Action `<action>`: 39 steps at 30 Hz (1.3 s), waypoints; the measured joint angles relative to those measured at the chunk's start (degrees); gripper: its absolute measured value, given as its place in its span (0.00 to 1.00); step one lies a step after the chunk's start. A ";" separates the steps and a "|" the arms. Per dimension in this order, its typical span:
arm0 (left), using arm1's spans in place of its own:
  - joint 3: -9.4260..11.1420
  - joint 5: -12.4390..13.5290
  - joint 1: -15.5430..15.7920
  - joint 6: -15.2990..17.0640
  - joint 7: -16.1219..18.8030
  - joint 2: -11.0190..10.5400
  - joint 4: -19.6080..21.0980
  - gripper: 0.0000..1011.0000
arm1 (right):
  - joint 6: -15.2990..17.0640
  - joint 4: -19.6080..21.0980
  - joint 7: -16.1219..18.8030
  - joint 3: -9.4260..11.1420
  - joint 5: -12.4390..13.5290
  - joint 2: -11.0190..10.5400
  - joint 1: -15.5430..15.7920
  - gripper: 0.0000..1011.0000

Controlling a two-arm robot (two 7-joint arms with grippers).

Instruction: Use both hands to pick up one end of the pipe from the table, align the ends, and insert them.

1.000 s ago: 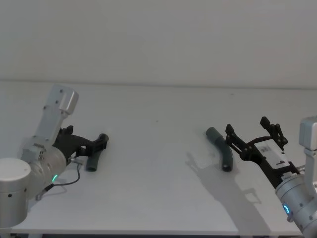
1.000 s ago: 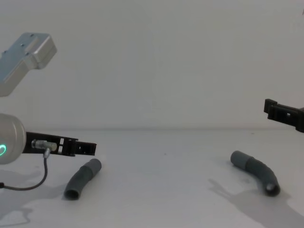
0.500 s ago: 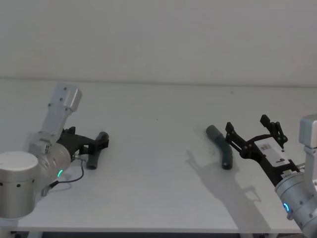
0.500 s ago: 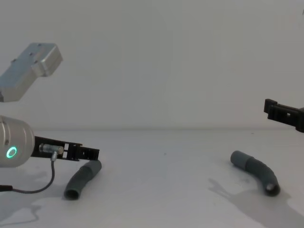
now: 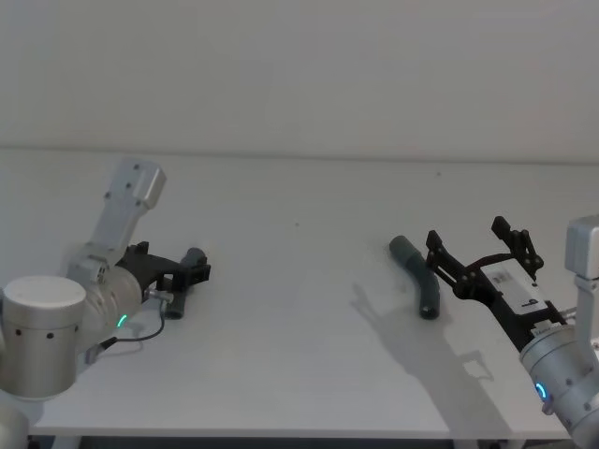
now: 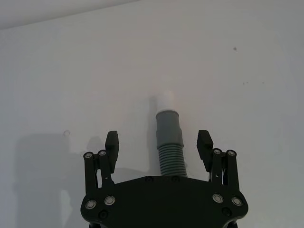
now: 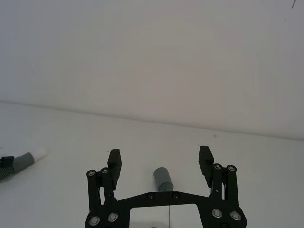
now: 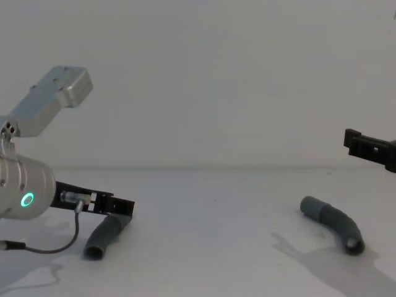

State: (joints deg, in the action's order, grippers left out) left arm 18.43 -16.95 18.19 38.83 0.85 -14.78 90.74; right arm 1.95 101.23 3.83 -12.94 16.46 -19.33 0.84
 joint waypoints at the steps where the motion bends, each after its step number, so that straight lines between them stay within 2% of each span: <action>1: 0.15 0.13 0.32 0.07 -0.10 0.11 -0.37 0.99 | -0.01 0.00 0.00 0.00 0.00 0.00 0.00 0.99; 21: 1.26 1.61 2.31 0.21 -0.25 2.41 -4.38 0.99 | 0.00 0.00 0.00 0.00 0.00 0.00 0.00 0.99; 39: 0.74 2.18 1.99 0.68 0.05 3.60 -5.29 0.99 | 0.00 0.00 0.00 0.00 0.00 0.00 0.00 0.99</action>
State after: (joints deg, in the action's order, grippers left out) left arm 19.18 -14.77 20.18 39.52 0.90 -11.18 85.46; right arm 1.95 101.23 3.83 -12.94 16.46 -19.33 0.84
